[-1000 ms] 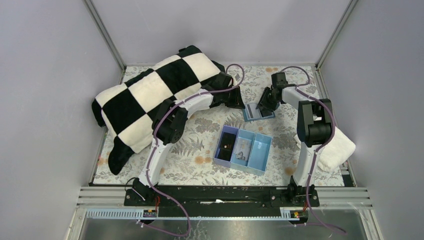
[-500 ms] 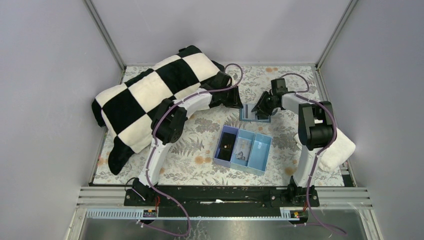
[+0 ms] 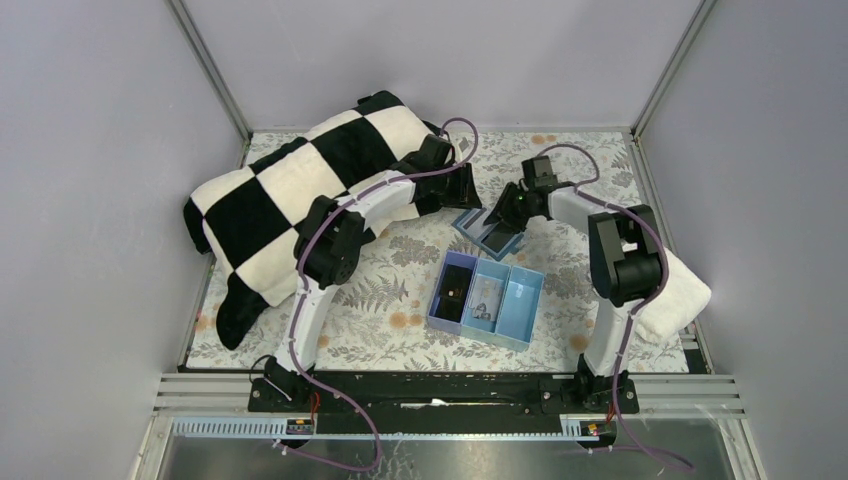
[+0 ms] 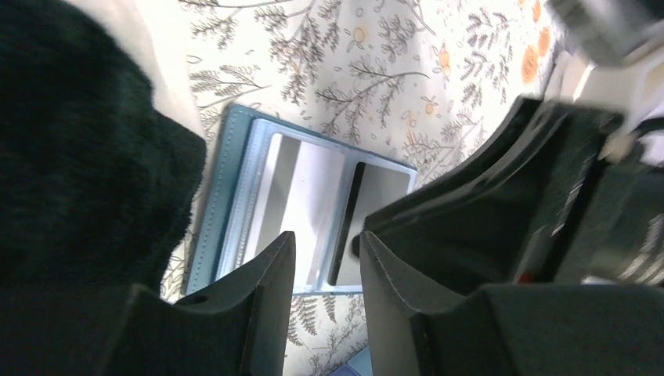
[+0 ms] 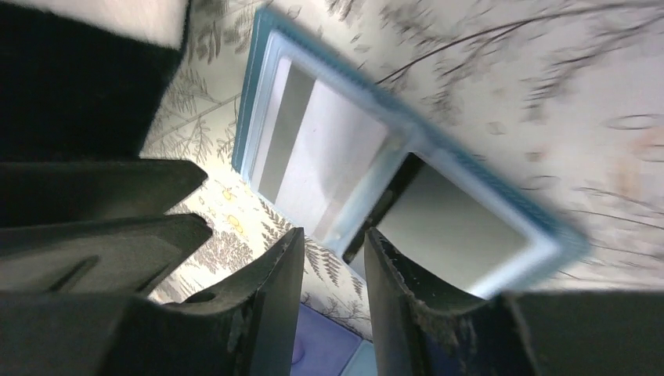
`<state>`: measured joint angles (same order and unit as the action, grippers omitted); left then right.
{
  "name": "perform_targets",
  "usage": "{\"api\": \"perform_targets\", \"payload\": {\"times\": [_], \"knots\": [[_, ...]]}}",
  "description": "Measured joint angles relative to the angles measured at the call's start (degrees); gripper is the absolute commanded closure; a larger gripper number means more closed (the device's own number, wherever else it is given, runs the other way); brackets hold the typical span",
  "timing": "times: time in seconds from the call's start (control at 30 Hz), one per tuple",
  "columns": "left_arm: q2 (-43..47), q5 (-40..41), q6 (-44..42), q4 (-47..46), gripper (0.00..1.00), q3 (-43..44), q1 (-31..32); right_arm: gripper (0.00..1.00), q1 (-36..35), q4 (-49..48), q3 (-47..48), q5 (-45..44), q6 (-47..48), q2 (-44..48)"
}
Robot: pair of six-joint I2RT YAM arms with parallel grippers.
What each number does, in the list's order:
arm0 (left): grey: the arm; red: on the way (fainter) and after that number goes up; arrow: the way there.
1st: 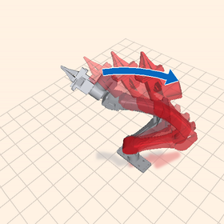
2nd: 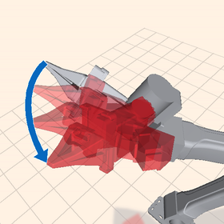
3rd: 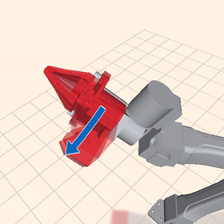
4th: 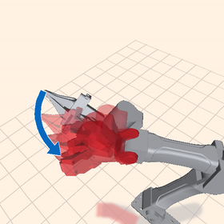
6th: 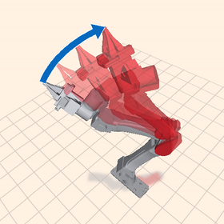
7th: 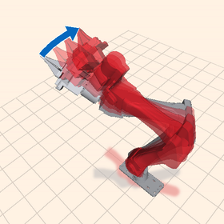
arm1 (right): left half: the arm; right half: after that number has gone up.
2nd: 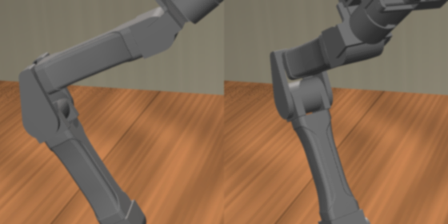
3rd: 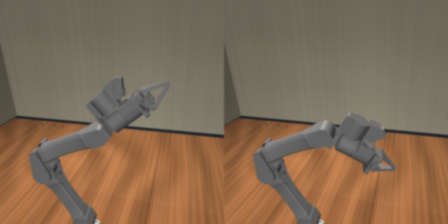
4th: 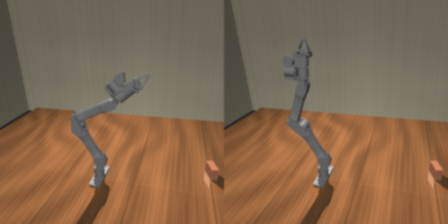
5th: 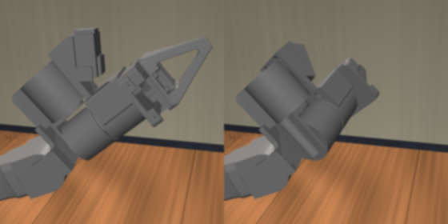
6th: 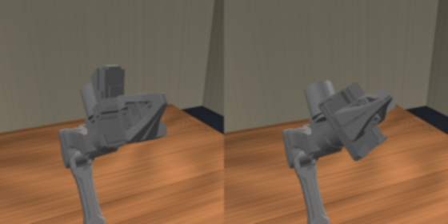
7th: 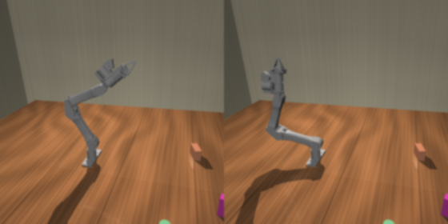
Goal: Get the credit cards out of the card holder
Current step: Remove the credit card from the card holder.
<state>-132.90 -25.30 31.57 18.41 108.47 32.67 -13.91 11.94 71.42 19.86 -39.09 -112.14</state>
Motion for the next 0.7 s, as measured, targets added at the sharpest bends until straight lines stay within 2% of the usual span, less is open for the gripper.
{"api": "perform_targets", "payload": {"times": [0.27,0.4,0.7], "knots": [[-0.63,-5.16,-1.05,0.81,0.58,2.03,1.27,0.59,7.85,0.57,-3.93,-4.22,0.48,8.09],[-2.38,-6.32,-2.1,2.75,0.58,5.64,2.01,0.59,7.69,0.7,-7.5,-4.22,0.48,8.44],[-2.6,-4.55,-4.81,6.45,0.58,4.42,1.68,0.59,7.39,2.95,-11.41,-2.64,1.36,9.01]]}}
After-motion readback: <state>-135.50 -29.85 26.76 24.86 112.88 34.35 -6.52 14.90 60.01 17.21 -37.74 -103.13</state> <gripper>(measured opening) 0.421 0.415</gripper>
